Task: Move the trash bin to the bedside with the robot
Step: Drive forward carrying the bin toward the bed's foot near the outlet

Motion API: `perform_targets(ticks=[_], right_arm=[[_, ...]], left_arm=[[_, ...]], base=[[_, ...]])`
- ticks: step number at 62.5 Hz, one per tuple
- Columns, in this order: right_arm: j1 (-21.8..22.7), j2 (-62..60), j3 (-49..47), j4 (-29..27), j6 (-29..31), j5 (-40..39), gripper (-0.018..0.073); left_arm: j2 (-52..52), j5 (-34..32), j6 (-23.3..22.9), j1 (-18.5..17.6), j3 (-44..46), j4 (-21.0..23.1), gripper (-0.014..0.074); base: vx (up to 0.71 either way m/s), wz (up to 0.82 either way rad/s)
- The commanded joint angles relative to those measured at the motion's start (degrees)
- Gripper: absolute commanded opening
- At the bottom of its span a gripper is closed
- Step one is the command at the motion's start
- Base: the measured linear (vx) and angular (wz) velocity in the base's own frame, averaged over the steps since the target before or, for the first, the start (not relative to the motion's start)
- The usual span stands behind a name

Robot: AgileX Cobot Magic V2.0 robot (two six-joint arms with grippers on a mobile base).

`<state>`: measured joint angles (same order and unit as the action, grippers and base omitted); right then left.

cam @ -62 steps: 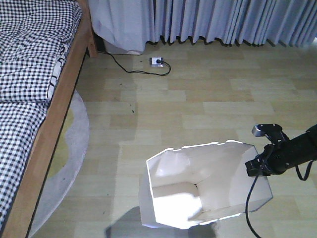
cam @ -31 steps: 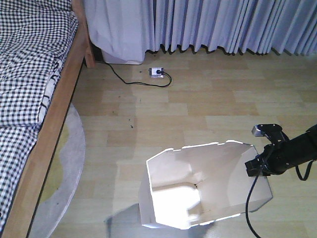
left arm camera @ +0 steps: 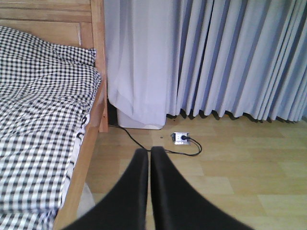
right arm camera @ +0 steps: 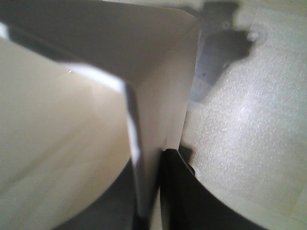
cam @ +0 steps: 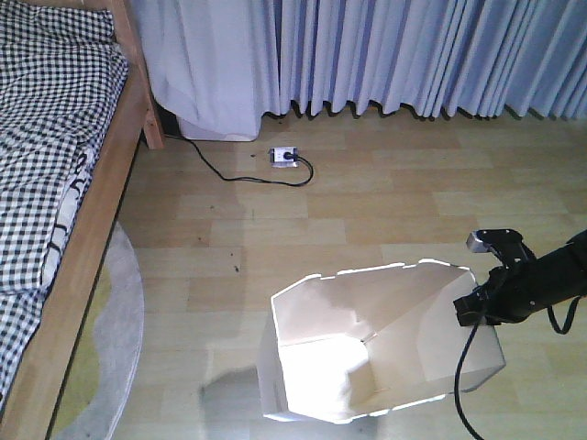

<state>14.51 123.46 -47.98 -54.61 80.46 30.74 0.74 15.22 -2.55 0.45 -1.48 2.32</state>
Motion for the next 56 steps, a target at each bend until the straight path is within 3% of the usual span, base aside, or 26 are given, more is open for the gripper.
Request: perform_targets(ticks=[1,56], right_arm=[[0.11,-4.00,-0.82,-3.97,-0.01,9.53,-0.0005],[0.11,-4.00,-0.82,-3.97,-0.01,9.58,-0.0005]], left_arm=[[0.83,-3.95,-0.35,0.03,-0.67,0.24,-0.0006],[0.83,-3.95,-0.35,0.03,-0.67,0.24,-0.0006]], base=[[0.28,0.00],[0.23,0.02]])
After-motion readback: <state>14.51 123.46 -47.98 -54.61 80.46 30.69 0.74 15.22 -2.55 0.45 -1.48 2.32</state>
